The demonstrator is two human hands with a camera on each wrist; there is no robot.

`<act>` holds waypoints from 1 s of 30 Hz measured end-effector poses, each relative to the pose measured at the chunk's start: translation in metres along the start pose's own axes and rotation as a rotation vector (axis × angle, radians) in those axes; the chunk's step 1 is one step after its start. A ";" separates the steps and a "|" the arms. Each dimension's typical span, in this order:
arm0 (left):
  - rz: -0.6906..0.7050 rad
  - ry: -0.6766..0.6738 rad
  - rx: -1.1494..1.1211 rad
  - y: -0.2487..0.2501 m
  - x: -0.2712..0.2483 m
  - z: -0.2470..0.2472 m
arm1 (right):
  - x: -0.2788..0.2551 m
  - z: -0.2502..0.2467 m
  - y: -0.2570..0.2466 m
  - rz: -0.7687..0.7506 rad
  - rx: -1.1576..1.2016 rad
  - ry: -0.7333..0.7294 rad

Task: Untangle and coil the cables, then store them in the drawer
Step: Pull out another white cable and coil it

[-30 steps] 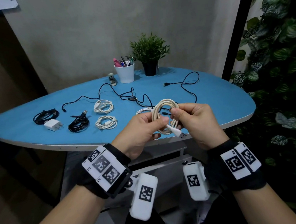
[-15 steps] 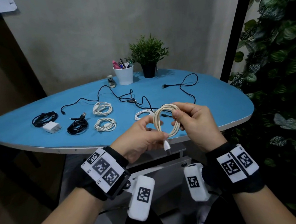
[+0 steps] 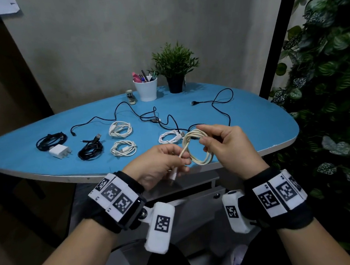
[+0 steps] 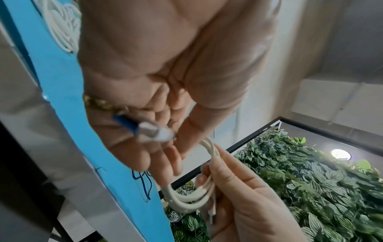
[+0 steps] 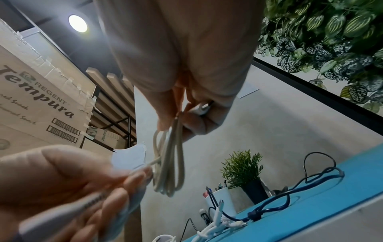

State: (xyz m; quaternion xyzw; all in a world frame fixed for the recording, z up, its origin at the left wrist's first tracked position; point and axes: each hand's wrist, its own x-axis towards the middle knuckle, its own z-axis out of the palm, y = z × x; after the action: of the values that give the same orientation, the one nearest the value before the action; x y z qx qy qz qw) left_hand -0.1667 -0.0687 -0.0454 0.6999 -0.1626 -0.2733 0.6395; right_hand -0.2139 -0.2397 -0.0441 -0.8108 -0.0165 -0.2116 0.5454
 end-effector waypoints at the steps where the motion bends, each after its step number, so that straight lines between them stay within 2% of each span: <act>1: -0.004 -0.002 -0.028 0.001 0.000 0.001 | 0.000 0.002 0.000 -0.001 -0.015 -0.007; 4: 0.002 0.007 -0.041 0.004 -0.002 0.006 | -0.001 0.004 0.000 0.008 -0.027 -0.010; 10: 0.059 0.028 0.078 0.006 -0.005 0.003 | 0.000 0.003 -0.002 0.023 0.016 -0.034; 20: 0.180 -0.075 0.291 0.018 -0.015 0.001 | -0.004 0.001 0.004 -0.001 -0.168 -0.076; 25: 0.258 0.084 0.339 0.027 -0.016 -0.010 | -0.003 -0.007 -0.003 0.061 0.069 -0.027; 30: 0.330 0.267 0.680 0.028 -0.016 -0.020 | -0.003 -0.011 -0.010 0.077 0.243 -0.077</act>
State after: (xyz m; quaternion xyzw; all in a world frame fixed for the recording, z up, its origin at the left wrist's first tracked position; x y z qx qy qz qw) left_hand -0.1641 -0.0475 -0.0149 0.8655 -0.2695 -0.0042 0.4222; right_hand -0.2231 -0.2453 -0.0332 -0.7463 -0.0321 -0.1556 0.6464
